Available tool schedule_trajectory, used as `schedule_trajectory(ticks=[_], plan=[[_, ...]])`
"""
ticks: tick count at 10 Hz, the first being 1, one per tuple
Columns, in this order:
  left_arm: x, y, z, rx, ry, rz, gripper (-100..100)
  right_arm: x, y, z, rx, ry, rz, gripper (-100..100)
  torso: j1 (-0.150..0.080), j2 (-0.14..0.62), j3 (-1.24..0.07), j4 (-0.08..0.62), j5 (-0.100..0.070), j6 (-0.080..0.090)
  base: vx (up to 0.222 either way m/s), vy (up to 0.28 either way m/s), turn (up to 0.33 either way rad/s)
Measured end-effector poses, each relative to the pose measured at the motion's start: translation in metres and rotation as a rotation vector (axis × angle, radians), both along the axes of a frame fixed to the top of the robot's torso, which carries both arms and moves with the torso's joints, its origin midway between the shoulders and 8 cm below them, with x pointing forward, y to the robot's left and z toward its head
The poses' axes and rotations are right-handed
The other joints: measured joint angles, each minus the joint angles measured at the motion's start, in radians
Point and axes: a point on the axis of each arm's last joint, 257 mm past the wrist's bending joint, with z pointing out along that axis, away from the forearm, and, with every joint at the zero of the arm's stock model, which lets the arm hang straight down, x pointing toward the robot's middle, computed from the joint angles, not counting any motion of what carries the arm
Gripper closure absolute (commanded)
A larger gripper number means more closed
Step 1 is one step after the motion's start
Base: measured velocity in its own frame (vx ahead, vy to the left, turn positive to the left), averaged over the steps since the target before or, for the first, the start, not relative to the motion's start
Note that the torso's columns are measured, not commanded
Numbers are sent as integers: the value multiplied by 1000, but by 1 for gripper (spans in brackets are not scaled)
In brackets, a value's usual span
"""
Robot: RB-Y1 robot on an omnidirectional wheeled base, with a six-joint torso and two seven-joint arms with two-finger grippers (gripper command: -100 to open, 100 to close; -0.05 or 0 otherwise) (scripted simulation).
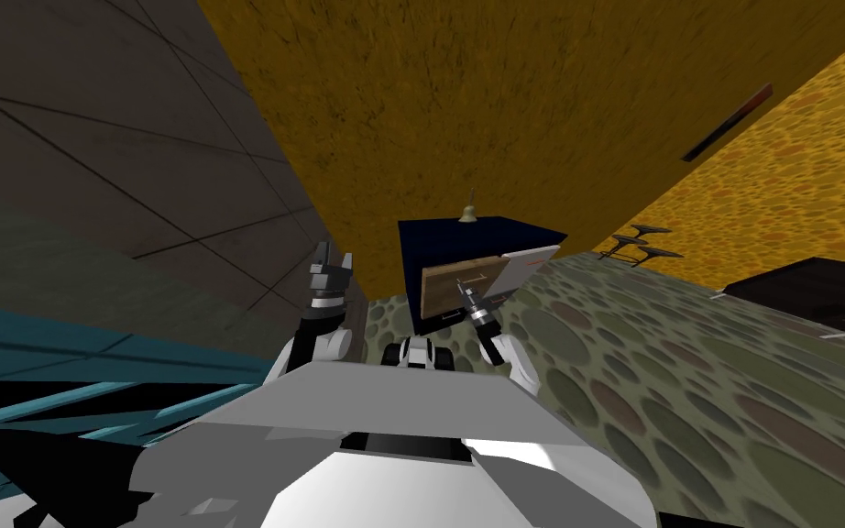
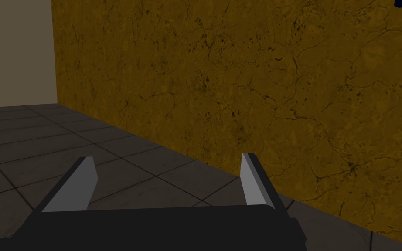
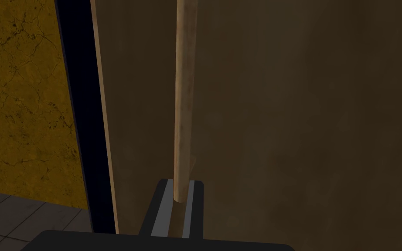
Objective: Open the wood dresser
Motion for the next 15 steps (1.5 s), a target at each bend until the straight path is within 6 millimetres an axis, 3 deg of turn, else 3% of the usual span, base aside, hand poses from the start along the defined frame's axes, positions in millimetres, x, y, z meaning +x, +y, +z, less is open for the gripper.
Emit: schedule_trajectory(ticks=[8, 9, 15], plan=[[0, 0, 0, 0, 0, 0, 0, -8, -1, 1, 0, 7, 18, 100, 0, -1, -1, 2, 1, 0, -147, -52, -22], [0, 0, 0, 0, 0, 0, 0, -9, -1, -3, -1, 14, 19, -100, 4, -8, -5, 1, 2, 0, -38, 8, 51], [0, 0, 0, 0, 0, 0, 0, 2, -26, 23, -3, 19, -1, -100, 0, -8, -5, -4, -1, -1, -24, 26, 38]])
